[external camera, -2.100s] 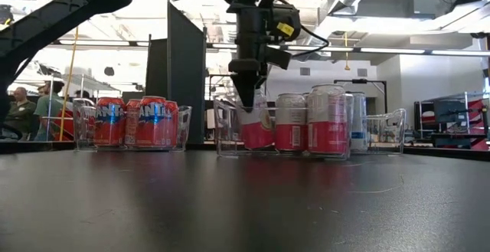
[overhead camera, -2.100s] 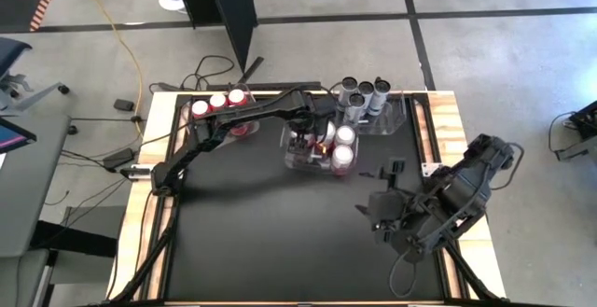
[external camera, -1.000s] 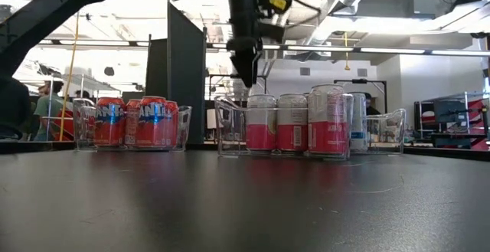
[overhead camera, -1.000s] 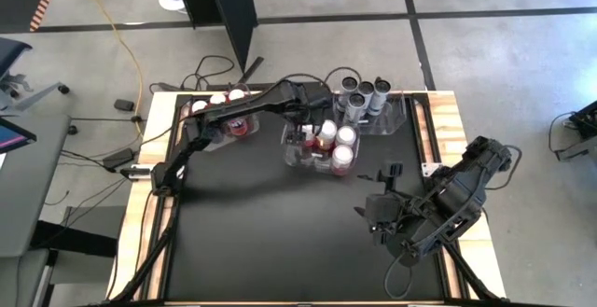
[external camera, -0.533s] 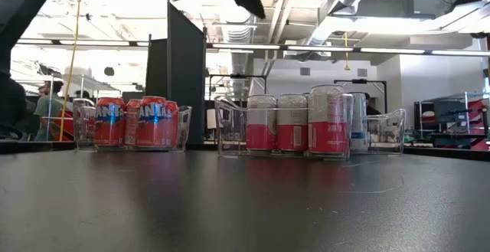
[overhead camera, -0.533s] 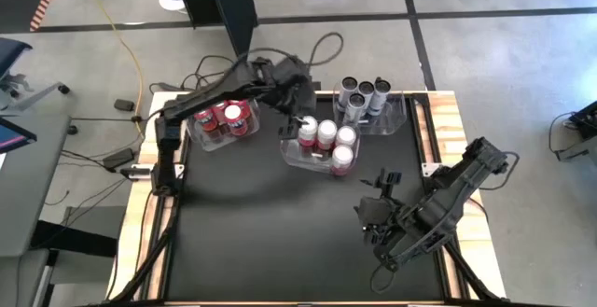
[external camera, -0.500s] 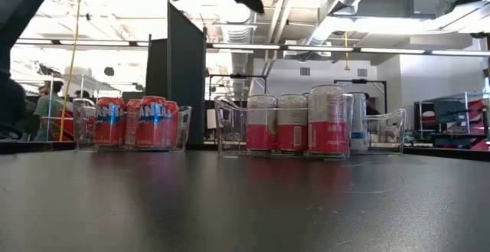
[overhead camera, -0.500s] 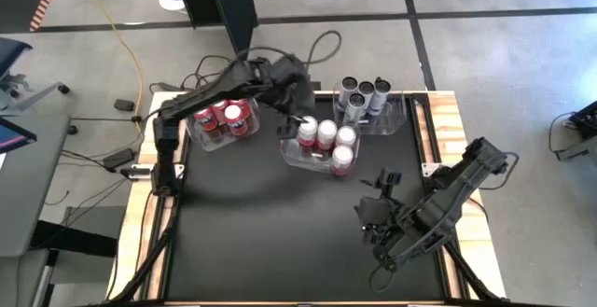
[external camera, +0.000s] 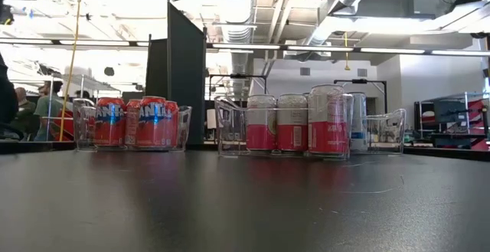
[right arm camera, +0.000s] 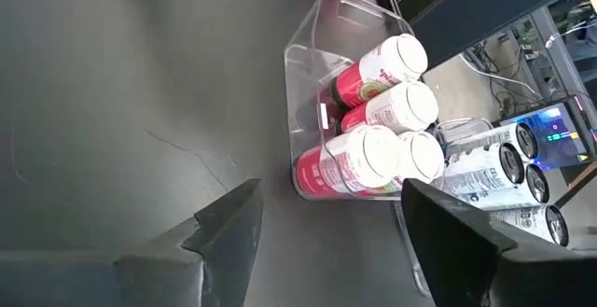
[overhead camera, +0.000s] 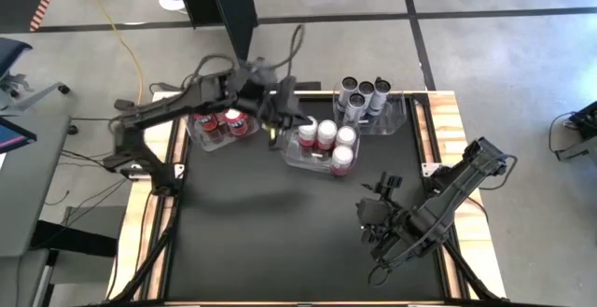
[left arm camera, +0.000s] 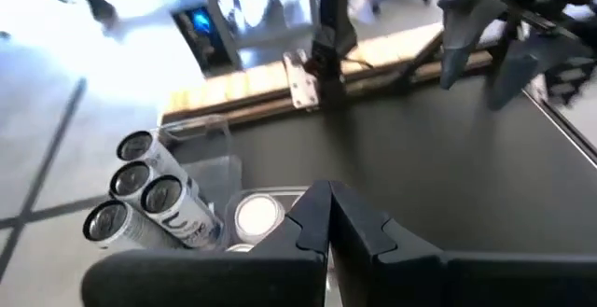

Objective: Sort soda cans
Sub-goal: Move the bottom transparent bin between the top transparent bins

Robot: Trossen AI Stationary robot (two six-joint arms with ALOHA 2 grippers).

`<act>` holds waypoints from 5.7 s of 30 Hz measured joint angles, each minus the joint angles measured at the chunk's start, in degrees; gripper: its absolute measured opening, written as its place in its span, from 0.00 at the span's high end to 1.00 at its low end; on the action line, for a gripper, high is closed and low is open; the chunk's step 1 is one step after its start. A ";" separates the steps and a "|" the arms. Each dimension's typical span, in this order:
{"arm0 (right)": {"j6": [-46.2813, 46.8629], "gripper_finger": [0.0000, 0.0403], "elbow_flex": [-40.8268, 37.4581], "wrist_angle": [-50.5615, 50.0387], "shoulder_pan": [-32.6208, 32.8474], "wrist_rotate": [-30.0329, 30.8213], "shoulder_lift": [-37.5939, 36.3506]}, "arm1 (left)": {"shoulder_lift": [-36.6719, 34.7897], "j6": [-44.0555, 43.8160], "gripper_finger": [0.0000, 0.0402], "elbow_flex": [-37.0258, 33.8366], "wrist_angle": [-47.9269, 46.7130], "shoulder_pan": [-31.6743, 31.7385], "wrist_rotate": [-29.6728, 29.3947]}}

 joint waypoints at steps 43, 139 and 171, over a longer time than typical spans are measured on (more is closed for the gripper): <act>68.23 1.00 -47.03 23.64 -17.99 -2.98 0.00 | -40.37 -21.53 1.00 -88.58 57.89 -2.23 -31.07; 20.38 1.00 -49.04 39.16 -16.61 -5.55 -0.30 | -14.64 -4.66 0.49 -83.03 66.69 2.27 -15.56; 7.15 1.00 -47.62 51.63 -27.62 -0.22 -0.90 | -14.64 -7.07 0.49 -83.05 66.40 2.27 -16.68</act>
